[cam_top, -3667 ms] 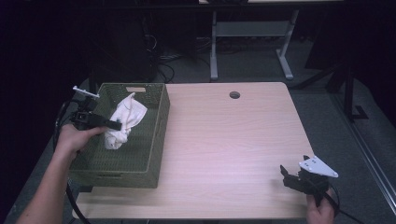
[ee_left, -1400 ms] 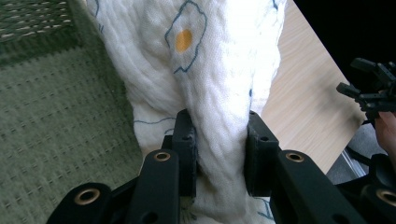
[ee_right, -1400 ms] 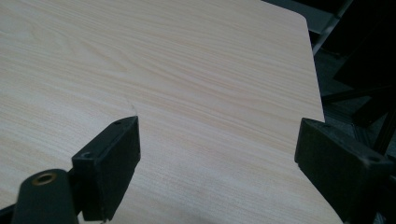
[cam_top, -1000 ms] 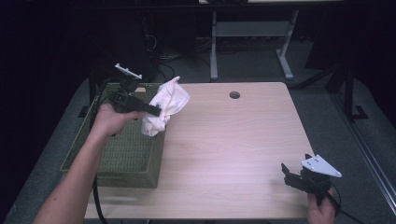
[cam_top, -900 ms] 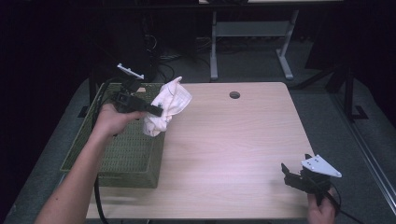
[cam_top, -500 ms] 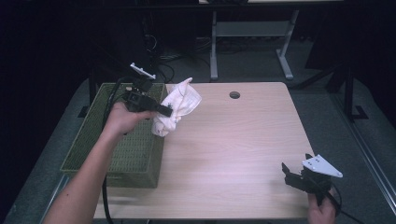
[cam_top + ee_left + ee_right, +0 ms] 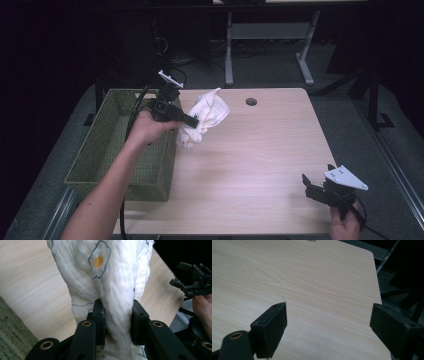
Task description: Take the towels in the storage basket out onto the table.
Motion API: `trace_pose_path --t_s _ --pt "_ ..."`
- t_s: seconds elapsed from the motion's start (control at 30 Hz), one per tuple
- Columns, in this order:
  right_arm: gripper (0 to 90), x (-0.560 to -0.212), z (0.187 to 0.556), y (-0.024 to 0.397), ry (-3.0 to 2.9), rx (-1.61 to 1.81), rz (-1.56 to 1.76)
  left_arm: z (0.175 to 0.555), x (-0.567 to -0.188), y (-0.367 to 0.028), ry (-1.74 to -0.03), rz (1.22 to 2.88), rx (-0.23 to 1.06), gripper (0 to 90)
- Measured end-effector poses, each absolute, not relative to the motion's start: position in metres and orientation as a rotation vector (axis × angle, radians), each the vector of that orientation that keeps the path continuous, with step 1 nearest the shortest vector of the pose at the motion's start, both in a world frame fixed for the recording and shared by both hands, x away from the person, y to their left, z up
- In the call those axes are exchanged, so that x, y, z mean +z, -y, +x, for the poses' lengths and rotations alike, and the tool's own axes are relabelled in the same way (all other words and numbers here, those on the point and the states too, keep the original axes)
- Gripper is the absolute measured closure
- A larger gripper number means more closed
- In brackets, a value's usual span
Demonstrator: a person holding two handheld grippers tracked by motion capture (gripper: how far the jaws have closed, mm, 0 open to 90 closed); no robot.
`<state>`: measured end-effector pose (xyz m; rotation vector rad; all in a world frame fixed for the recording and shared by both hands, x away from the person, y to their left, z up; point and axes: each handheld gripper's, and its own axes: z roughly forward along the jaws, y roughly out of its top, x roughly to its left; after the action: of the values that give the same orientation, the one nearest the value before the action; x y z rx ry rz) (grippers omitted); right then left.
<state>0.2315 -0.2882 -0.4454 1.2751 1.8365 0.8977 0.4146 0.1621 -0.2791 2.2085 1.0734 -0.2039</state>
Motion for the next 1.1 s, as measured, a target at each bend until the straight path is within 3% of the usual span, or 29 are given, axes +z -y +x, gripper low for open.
trace_pose_path --t_s 1.1 --pt "13.9 -0.449 0.233 0.289 -1.859 0.895 1.282 0.426 -0.331 -0.078 -1.031 2.269 -0.299 69.7"
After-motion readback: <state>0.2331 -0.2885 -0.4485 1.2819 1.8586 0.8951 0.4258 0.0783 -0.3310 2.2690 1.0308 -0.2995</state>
